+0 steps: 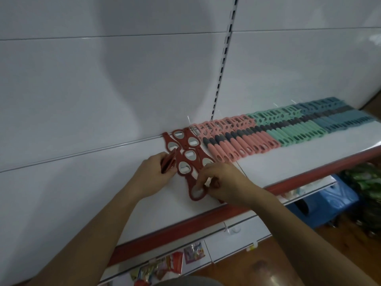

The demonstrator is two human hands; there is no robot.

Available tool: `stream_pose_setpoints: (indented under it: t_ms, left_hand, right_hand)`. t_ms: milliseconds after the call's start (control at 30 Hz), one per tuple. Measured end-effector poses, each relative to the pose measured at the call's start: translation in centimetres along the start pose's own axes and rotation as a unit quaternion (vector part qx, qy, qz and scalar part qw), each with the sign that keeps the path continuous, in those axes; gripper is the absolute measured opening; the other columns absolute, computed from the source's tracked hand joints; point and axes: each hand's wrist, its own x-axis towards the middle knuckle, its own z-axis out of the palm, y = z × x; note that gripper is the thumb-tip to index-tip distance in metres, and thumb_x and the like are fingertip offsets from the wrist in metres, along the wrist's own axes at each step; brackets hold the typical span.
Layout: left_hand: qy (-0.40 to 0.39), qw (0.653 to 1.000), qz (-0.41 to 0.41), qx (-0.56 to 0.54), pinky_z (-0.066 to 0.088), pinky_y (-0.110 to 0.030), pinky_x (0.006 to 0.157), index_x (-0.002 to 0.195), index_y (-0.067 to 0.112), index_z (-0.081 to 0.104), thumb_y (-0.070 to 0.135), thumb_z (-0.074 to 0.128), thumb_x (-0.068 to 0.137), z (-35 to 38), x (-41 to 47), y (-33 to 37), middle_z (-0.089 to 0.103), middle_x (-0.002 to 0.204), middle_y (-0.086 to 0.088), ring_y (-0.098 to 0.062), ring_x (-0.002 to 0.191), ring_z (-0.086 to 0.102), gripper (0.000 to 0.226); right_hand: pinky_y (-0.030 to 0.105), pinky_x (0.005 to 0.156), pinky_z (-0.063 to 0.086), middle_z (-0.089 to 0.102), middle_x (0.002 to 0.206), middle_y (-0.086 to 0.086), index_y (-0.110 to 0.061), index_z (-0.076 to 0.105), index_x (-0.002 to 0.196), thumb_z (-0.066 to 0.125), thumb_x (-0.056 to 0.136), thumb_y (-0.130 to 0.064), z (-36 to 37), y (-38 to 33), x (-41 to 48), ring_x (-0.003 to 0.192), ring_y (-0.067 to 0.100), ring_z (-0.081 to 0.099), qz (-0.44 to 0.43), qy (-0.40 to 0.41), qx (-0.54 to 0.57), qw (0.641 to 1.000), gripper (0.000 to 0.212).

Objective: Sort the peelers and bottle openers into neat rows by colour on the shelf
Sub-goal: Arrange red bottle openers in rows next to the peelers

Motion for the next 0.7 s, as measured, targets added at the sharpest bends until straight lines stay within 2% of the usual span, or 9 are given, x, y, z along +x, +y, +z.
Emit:
stream_pose_setpoints:
  t_ms: [67,133,200,267,400,467,533,600,700]
  left_hand:
    - [-0.001,1.0,0.006,0.012,0.047,-0.032,0.066,0.091,0.025,0.061,0.032,0.07,0.094,0.1,-0.2,0.2,0.065,0.08,0.003,-0.016,0.07,0.061,0.012]
    - [-0.003,1.0,0.017,0.01,0.044,-0.026,0.065,0.093,0.025,0.062,0.03,0.072,0.093,0.2,-0.6,0.4,0.064,0.08,0.007,-0.008,0.068,0.059,0.012]
    - [-0.012,0.999,0.039,-0.004,0.041,-0.018,0.064,0.098,0.025,0.063,0.028,0.073,0.093,0.5,-1.3,0.6,0.063,0.08,0.013,-0.003,0.069,0.059,0.011]
    - [-0.03,0.997,0.067,-0.015,0.042,-0.012,0.064,0.101,0.027,0.064,0.026,0.073,0.094,0.9,-2.2,0.9,0.064,0.081,0.017,-0.001,0.072,0.06,0.012]
    - [-0.033,0.992,0.119,0.014,0.049,-0.02,0.075,0.112,0.027,0.064,0.026,0.071,0.095,2.4,-3.0,1.5,0.068,0.095,0.014,-0.005,0.084,0.064,0.019]
    - [-0.013,0.991,0.126,0.042,0.052,-0.027,0.08,0.116,0.023,0.064,0.032,0.072,0.093,3.1,-3.2,1.5,0.068,0.104,0.01,-0.007,0.09,0.063,0.026]
    - [-0.004,0.989,0.135,0.065,0.051,-0.028,0.074,0.107,0.026,0.064,0.048,0.074,0.089,3.6,-3.2,1.3,0.065,0.095,0.013,-0.005,0.082,0.061,0.03]
    - [-0.011,0.985,0.144,0.095,0.048,-0.024,0.067,0.101,0.031,0.062,0.063,0.072,0.084,3.9,-3.2,1.1,0.06,0.088,0.017,-0.004,0.077,0.057,0.038]
    - [-0.013,0.981,0.155,0.117,0.048,-0.024,0.07,0.104,0.033,0.063,0.067,0.07,0.082,4.0,-3.0,1.0,0.059,0.092,0.018,-0.004,0.081,0.056,0.041]
  right_hand:
    - [0.003,0.073,0.042,0.073,0.097,-0.009,-0.021,0.079,0.093,0.071,0.076,0.008,0.2,0.1,-0.3,0.082,-0.005,0.059,0.002,-0.017,-0.029,0.999,0.034]
    - [0.004,0.078,0.042,0.074,0.099,-0.008,-0.021,0.079,0.093,0.068,0.077,0.008,0.5,0.2,-0.5,0.087,-0.001,0.061,0.006,-0.018,-0.052,0.998,0.035]
    - [0.012,0.078,0.047,0.074,0.098,-0.006,-0.019,0.078,0.093,0.063,0.076,0.011,0.6,0.5,-0.7,0.088,0.007,0.063,0.027,0.029,-0.06,0.997,0.038]
    - [0.012,0.075,0.045,0.072,0.096,-0.007,-0.019,0.077,0.093,0.06,0.079,0.008,0.4,1.0,-1.0,0.084,0.004,0.06,0.067,0.088,-0.062,0.992,0.036]
    - [0.019,0.07,0.045,0.067,0.093,-0.009,-0.022,0.075,0.096,0.064,0.085,-0.005,-0.4,2.1,-1.6,0.077,0.005,0.055,0.13,0.089,-0.105,0.982,0.023]
    - [0.014,0.066,0.044,0.064,0.09,-0.013,-0.024,0.075,0.096,0.068,0.086,-0.014,-0.7,2.2,-2.0,0.073,0.001,0.054,0.159,0.09,-0.108,0.977,0.015]
    - [0.006,0.063,0.037,0.061,0.088,-0.015,-0.025,0.074,0.097,0.073,0.086,-0.025,-0.7,2.2,-2.0,0.07,-0.003,0.054,0.177,0.08,-0.099,0.976,0.011]
    - [0.005,0.061,0.036,0.062,0.088,-0.014,-0.024,0.073,0.099,0.078,0.084,-0.032,-0.5,2.3,-1.9,0.07,-0.004,0.054,0.196,0.072,-0.093,0.974,0.018]
    - [0.007,0.059,0.036,0.065,0.087,-0.01,-0.025,0.072,0.1,0.08,0.084,-0.038,-0.3,2.5,-1.7,0.07,-0.001,0.057,0.244,0.08,-0.074,0.964,0.022]
